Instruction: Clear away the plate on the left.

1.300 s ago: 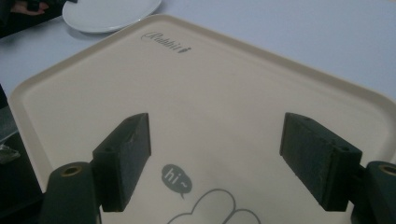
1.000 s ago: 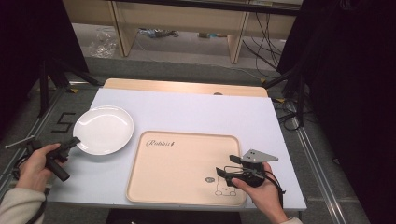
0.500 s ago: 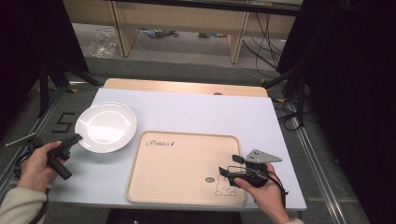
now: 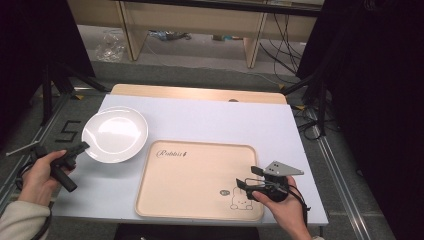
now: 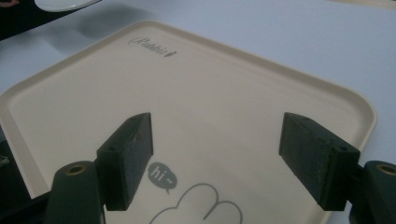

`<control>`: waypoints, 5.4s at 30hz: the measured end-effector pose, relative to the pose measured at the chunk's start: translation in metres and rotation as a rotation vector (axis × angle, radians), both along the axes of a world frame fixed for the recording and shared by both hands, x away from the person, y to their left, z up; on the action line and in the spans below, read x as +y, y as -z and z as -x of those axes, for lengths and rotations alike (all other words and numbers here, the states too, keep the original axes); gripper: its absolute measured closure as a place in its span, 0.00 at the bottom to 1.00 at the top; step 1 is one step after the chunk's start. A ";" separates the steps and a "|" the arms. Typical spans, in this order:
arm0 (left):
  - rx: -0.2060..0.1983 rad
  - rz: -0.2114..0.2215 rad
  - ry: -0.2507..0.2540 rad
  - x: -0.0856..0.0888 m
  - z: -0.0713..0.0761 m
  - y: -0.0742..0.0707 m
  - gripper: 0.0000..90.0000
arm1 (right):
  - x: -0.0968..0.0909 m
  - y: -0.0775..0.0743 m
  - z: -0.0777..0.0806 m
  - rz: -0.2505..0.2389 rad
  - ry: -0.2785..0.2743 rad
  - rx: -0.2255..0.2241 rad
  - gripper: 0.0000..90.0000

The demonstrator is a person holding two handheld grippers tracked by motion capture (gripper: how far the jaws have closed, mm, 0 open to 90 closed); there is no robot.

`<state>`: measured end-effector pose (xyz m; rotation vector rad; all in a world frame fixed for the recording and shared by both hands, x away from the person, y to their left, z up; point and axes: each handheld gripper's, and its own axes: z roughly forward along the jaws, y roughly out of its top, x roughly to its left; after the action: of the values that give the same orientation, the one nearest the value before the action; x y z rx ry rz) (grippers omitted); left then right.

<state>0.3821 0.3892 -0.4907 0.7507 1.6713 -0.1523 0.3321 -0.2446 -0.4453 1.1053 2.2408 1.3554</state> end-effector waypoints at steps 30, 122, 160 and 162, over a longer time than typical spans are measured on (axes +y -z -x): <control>0.012 0.058 0.046 -0.016 -0.001 -0.009 0.97 | -0.005 0.000 0.000 0.010 0.017 -0.028 0.30; -0.063 0.034 0.297 -0.094 0.010 -0.019 0.96 | -0.005 -0.003 -0.001 -0.002 0.007 -0.009 0.30; -0.060 0.036 0.350 -0.116 0.012 -0.018 0.96 | -0.005 -0.003 -0.001 -0.006 0.006 -0.005 0.30; -0.059 0.034 0.359 -0.116 0.012 -0.019 0.96 | -0.006 -0.003 -0.001 -0.003 0.006 -0.009 0.30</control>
<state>0.3700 0.2732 -0.4719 1.0152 1.4632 -0.4059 0.3329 -0.2503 -0.4424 1.1042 2.2284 1.3593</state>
